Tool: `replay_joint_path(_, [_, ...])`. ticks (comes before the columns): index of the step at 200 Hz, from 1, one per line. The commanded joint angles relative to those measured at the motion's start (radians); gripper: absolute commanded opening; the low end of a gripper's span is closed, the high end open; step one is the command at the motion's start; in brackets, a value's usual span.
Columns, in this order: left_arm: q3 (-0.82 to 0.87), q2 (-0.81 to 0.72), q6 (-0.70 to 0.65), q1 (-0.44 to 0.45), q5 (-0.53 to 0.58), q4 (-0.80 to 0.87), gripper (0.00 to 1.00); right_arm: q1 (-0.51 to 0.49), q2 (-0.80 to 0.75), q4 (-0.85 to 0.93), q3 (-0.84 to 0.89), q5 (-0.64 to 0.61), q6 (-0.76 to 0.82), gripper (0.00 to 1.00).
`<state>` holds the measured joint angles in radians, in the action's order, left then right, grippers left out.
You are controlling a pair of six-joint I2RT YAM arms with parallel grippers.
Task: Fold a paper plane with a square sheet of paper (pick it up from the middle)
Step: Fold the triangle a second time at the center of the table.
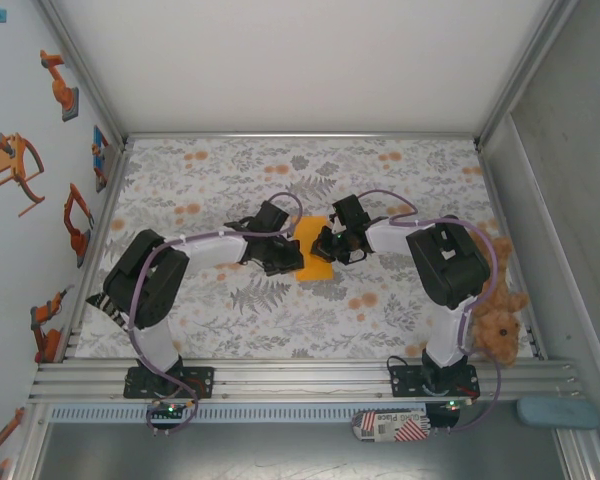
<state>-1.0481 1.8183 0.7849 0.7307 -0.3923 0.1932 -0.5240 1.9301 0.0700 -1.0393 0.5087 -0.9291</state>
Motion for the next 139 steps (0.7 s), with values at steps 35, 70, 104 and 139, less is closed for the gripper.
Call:
replay_joint_path(35, [0.014,0.073,0.031,-0.004,0.024,-0.003,0.00,-0.004,0.056,0.093,0.026,-0.077,-0.013,0.00])
replay_joint_path(70, [0.054,0.092,0.046,-0.004,0.043,0.012,0.00,-0.004,-0.026,-0.016,0.032,-0.046,0.041,0.00])
replay_joint_path(104, [0.076,0.092,0.051,-0.005,0.036,-0.014,0.00,-0.005,-0.112,-0.050,0.048,-0.014,0.143,0.00])
replay_joint_path(139, [0.078,0.095,0.048,-0.004,0.025,-0.030,0.00,-0.031,-0.120,-0.094,0.097,0.046,0.138,0.00])
